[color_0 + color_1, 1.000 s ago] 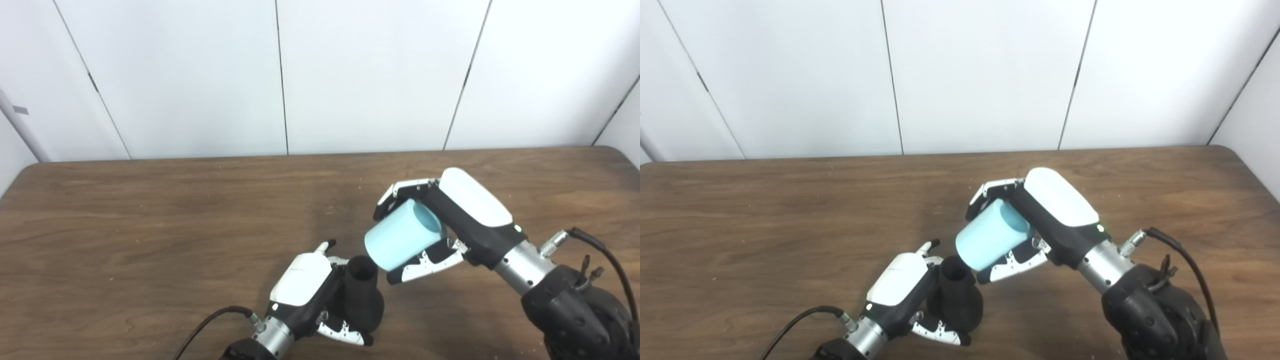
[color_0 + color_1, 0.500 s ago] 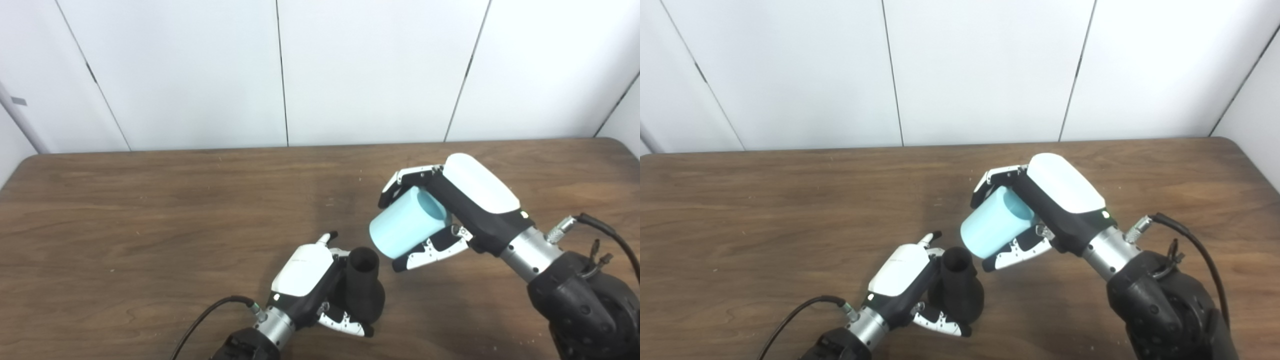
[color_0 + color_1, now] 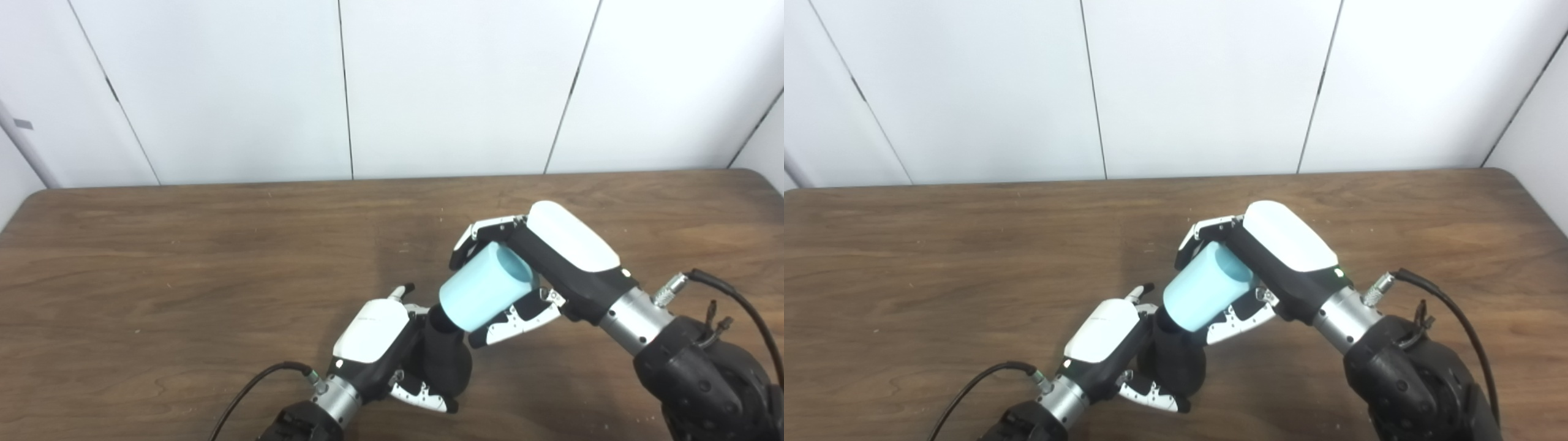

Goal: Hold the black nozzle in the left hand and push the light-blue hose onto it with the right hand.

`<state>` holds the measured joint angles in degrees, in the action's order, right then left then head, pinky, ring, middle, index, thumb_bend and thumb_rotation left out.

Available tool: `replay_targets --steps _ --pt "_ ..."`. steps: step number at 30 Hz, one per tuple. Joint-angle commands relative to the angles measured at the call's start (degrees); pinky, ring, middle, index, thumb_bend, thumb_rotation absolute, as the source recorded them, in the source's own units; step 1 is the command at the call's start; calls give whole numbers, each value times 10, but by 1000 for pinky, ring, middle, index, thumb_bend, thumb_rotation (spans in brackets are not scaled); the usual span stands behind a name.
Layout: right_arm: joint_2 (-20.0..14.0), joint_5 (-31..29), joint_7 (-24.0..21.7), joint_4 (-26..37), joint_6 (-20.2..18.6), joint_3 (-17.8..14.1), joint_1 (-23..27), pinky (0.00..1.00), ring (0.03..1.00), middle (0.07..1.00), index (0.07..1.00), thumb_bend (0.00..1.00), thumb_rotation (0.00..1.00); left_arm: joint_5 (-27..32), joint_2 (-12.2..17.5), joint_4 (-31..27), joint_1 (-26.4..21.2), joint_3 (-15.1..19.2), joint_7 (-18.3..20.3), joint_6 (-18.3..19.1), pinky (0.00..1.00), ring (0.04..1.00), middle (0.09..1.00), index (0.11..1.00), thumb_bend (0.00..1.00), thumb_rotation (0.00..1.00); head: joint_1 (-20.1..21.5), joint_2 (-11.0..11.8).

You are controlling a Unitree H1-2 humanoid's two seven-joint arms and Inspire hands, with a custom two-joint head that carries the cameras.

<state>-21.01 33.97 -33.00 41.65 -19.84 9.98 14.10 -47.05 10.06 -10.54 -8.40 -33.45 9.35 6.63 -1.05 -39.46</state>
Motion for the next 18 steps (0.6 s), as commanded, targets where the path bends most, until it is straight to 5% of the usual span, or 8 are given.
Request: replay_targets --steps 1,18 --pt "-3 -7 2 9 6 -3 18 316 434 509 528 497 0 -24 18 29 23 -23 53 12 1000 695 486 495 521 0 0 -1" --pt "-8 -7 3 3 11 -1 22 318 428 509 529 497 0 -21 18 31 20 -23 55 12 1000 696 486 495 521 0 0 -3"
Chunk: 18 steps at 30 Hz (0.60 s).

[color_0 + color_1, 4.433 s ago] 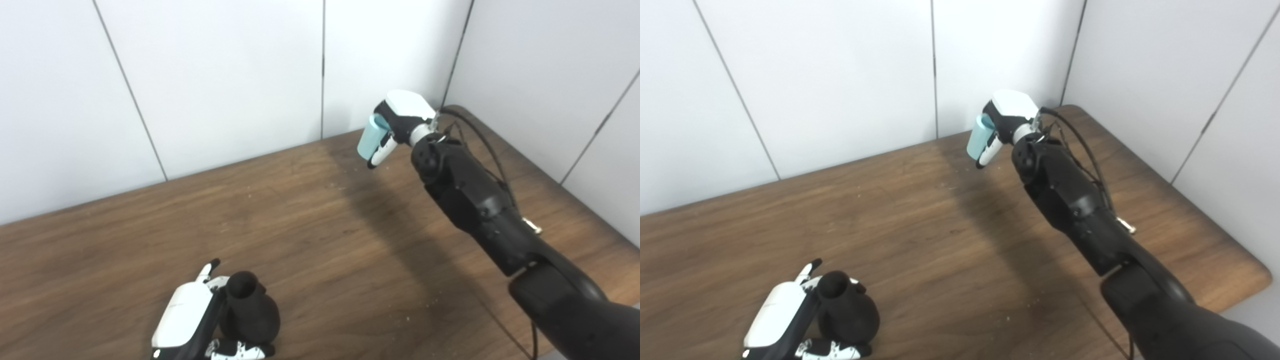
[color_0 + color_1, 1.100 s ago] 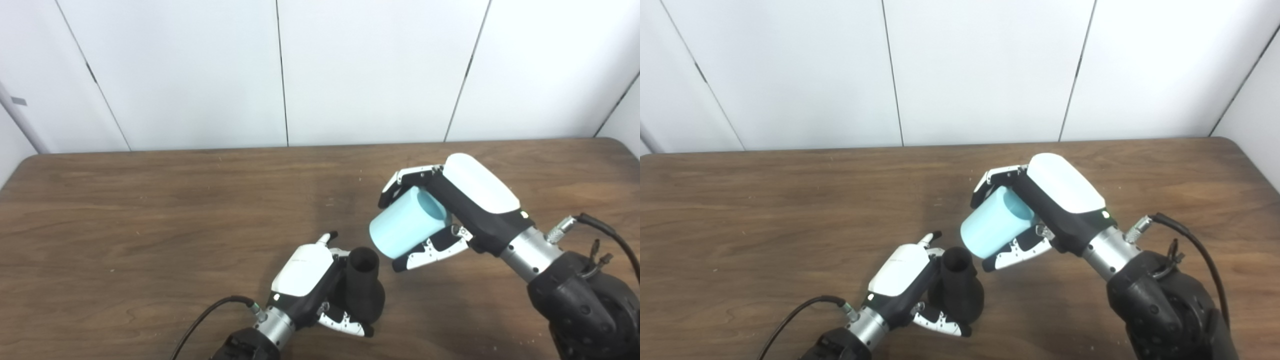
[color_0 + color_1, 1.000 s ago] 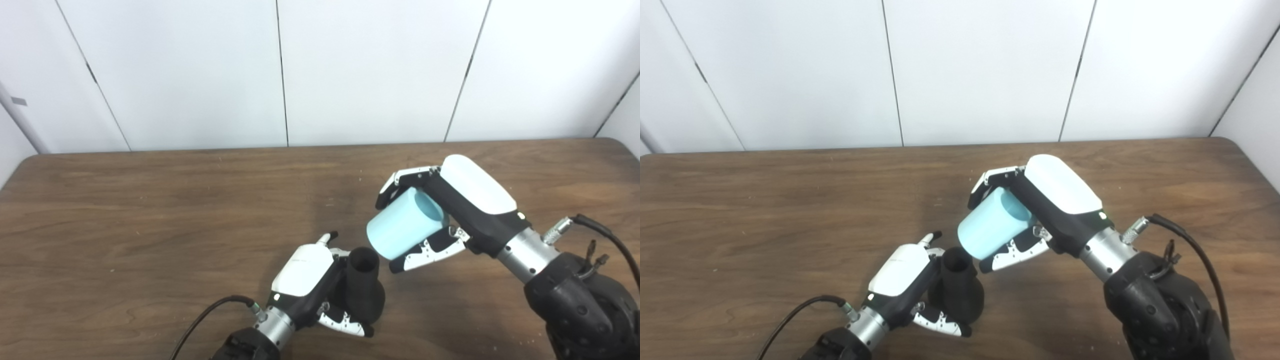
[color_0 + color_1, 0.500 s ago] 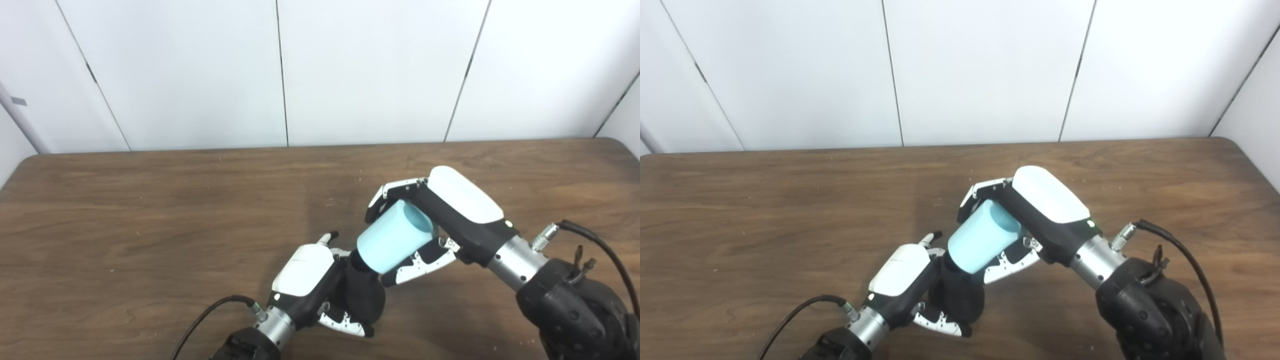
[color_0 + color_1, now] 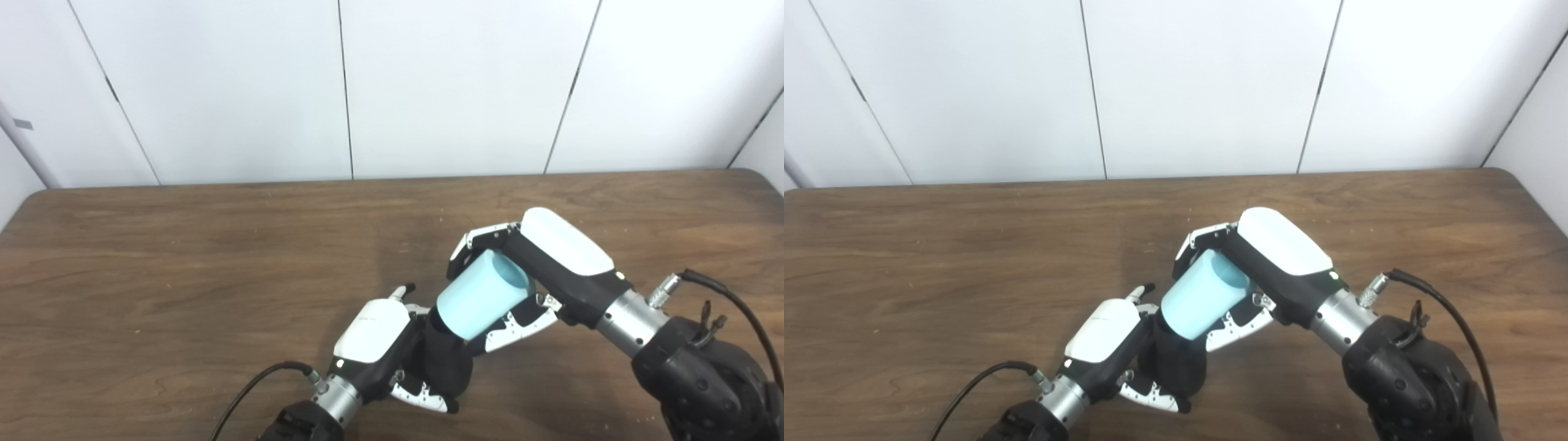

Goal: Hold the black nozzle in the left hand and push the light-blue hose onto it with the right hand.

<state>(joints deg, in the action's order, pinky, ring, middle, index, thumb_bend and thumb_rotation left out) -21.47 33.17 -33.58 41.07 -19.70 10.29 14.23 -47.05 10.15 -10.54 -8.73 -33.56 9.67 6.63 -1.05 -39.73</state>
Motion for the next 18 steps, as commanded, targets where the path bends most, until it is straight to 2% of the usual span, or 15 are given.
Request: replay_targets --steps 1,18 --pt "-2 3 10 9 10 -4 20 318 428 509 529 497 0 -21 17 32 23 -22 52 13 1000 696 486 495 521 0 0 0" --pt "3 24 16 9 22 -1 15 318 429 509 528 497 0 -21 19 29 24 -23 54 11 1000 695 486 495 521 0 3 -3"
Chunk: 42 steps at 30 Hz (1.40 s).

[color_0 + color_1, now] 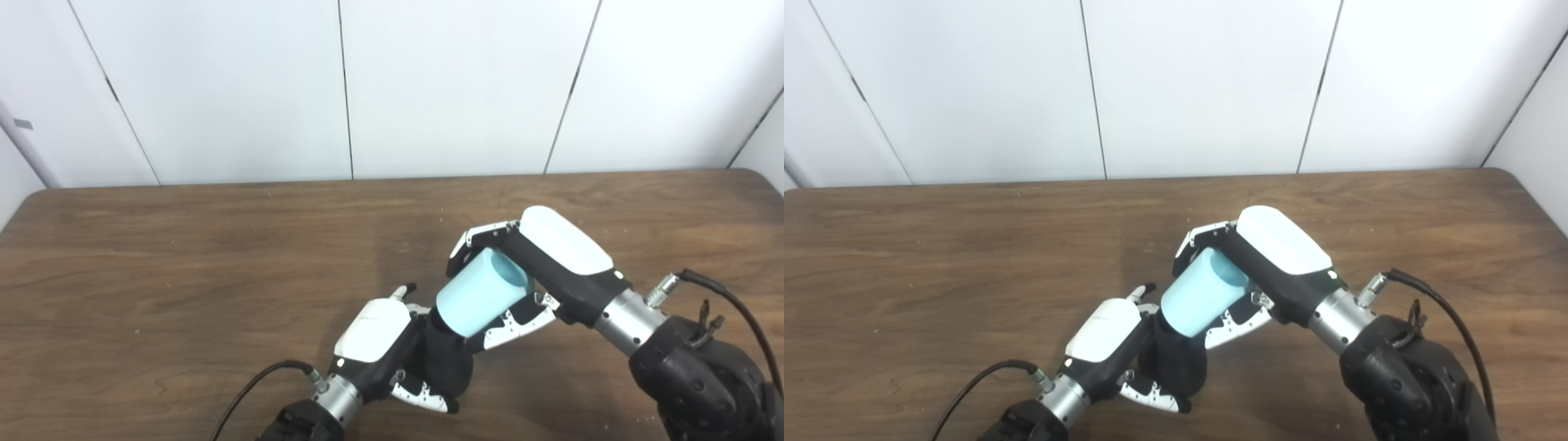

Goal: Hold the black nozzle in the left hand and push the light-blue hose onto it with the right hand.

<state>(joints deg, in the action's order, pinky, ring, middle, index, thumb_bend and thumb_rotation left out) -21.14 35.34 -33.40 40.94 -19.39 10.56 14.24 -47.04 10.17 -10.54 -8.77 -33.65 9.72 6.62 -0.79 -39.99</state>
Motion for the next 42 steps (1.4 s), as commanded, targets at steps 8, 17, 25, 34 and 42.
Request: replay_targets --steps 8,17,25,34,42 --pt "2 5 16 8 22 -1 8 319 427 508 529 497 0 -23 17 25 24 -24 57 14 1000 695 486 495 521 0 0 -4" --pt "6 13 6 7 18 12 10 317 426 508 531 497 0 -24 17 23 24 -25 58 15 1000 694 486 495 521 0 -1 -6" --pt "3 29 -11 5 13 30 17 319 424 508 528 497 0 -28 15 23 25 -27 56 15 1000 694 486 495 521 0 -3 -7" --pt "6 42 -27 7 13 40 23 330 418 504 525 498 0 -29 12 25 24 -30 56 16 1000 695 486 495 521 0 -3 -11" --pt "10 91 -22 -11 55 73 27 322 429 514 518 498 0 -29 10 22 24 -32 58 18 1000 690 485 495 521 0 -5 -14"
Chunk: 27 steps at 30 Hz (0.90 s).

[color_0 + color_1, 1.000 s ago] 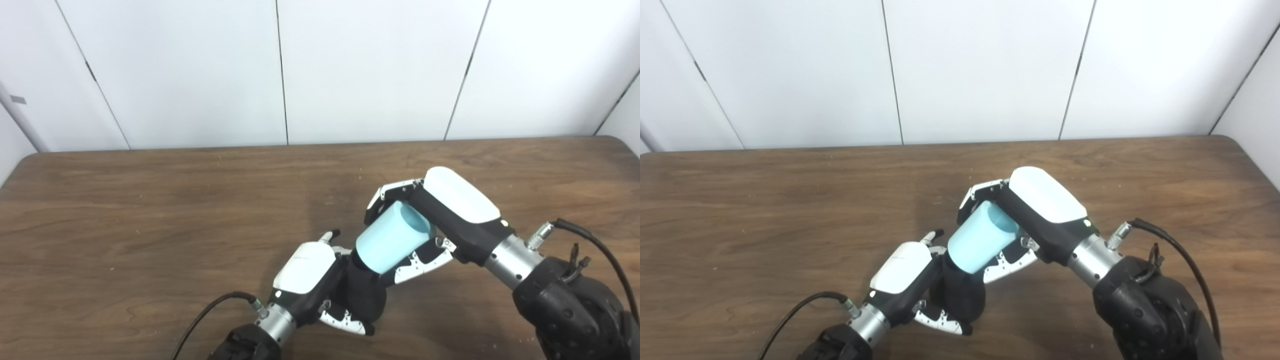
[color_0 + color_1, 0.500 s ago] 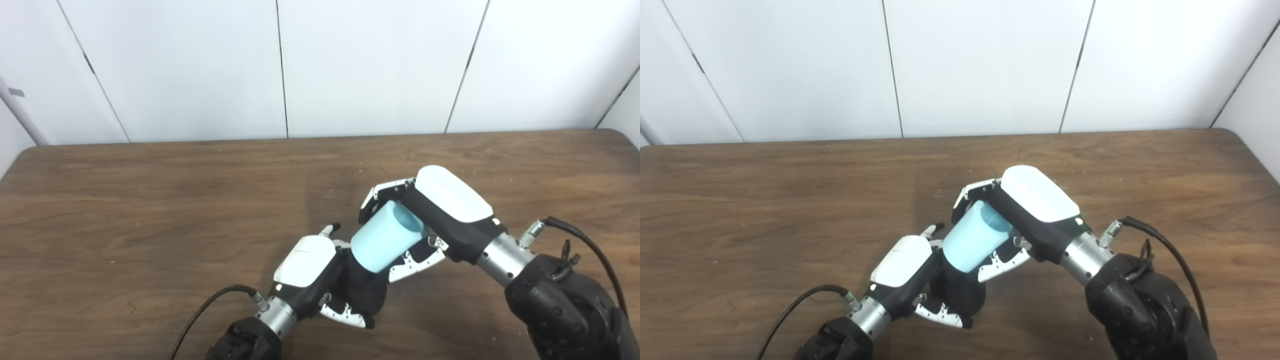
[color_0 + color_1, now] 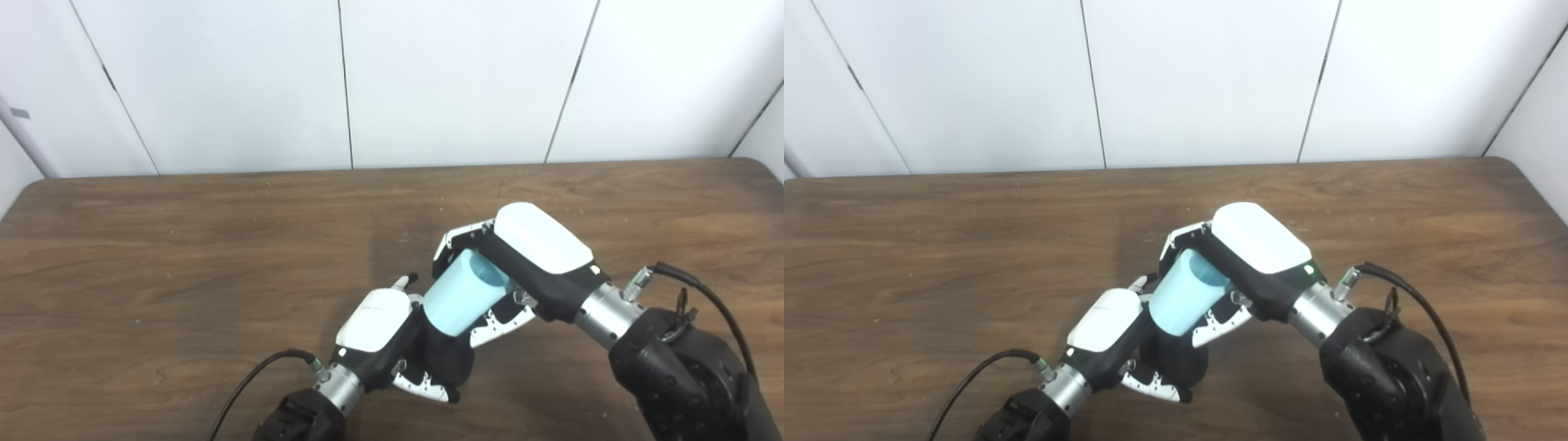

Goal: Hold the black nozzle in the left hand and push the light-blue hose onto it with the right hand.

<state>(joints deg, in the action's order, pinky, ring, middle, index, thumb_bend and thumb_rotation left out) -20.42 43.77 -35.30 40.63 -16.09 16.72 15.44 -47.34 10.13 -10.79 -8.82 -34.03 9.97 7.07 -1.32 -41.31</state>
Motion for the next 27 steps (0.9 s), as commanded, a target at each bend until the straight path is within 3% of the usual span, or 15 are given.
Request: replay_targets --steps 1,15,18,27 --pt "0 10 -6 -10 28 14 18 316 433 521 523 496 0 -26 11 24 24 -28 56 14 1000 690 485 495 521 0 0 -1" --pt "-39 6 -81 -17 50 32 45 308 423 504 544 495 0 -29 8 28 22 -35 50 17 1000 694 486 494 521 0 0 -4" --pt "-53 8 -119 -20 44 45 67 327 447 526 490 499 0 -31 7 30 22 -36 49 17 1000 693 485 494 521 0 -1 -5" --pt "-73 32 -245 3 -8 60 132 290 418 532 519 493 0 -33 0 13 25 -39 57 29 1000 693 485 494 521 0 1 -9"
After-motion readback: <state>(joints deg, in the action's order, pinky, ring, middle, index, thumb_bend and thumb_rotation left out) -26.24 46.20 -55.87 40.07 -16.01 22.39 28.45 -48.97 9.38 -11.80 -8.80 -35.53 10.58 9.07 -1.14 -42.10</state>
